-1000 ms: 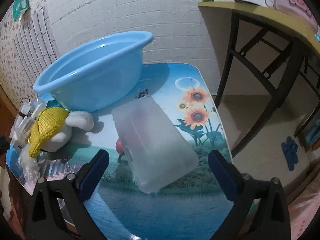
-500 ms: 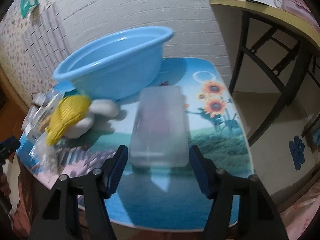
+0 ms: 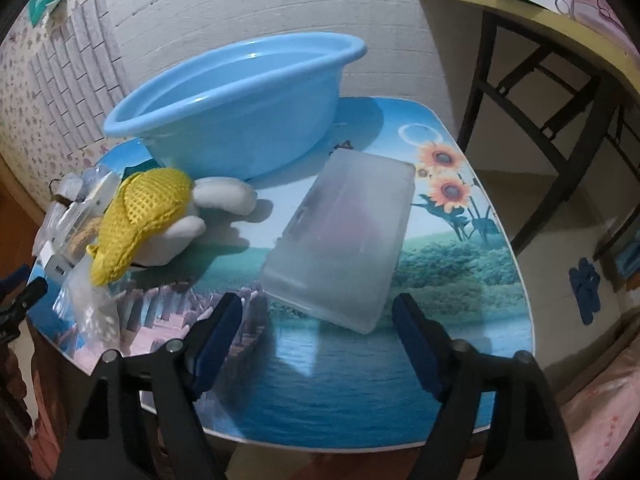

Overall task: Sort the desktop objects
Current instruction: 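Grasp the clear plastic box with the right tool while the left grasps the white charger, then carry the clear box into the blue basin with the right tool while the left drops the charger in, then withdraw both open tools from the basin back over the table, then move the right tool to the cotton swab bag while the left approaches the pink-item bag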

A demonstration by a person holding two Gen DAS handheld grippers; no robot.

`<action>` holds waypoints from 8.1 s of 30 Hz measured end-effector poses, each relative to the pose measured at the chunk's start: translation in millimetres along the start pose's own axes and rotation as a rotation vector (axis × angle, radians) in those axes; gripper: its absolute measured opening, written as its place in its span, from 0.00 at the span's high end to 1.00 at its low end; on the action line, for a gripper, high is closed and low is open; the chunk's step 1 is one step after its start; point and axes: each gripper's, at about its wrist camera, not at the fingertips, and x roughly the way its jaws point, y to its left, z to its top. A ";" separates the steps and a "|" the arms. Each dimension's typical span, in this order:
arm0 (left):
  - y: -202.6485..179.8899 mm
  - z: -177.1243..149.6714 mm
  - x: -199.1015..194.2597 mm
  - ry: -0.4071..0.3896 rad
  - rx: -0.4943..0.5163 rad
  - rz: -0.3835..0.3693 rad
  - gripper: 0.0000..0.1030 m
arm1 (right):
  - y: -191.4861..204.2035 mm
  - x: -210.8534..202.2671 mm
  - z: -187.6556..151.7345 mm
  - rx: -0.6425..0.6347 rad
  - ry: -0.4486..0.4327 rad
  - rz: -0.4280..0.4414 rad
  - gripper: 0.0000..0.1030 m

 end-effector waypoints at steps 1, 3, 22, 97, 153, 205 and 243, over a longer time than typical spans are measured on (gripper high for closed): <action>-1.7 1.2 3.2 0.002 0.010 0.006 0.04 | 1.1 1.5 1.2 0.003 0.000 -0.007 0.24; -5.6 3.5 8.7 0.002 0.029 0.005 0.04 | 4.6 5.5 4.2 0.007 0.001 -0.021 0.24; -15.9 3.5 11.6 0.006 0.042 -0.034 0.42 | 10.4 -2.1 0.7 -0.065 -0.036 0.056 0.36; -59.9 81.0 -35.6 -0.124 0.078 -0.093 0.41 | -13.3 -88.8 64.9 -0.003 -0.337 0.059 0.42; -40.8 123.3 -16.7 -0.139 0.030 -0.046 0.05 | 52.6 -42.7 106.6 -0.127 -0.287 0.145 0.25; -1.4 29.5 -51.3 -0.070 0.001 -0.021 0.05 | 95.1 -57.0 12.9 -0.148 -0.162 0.136 0.03; 22.6 19.9 -19.5 -0.023 -0.030 0.008 0.00 | 98.8 -27.7 9.3 -0.099 -0.081 0.137 0.03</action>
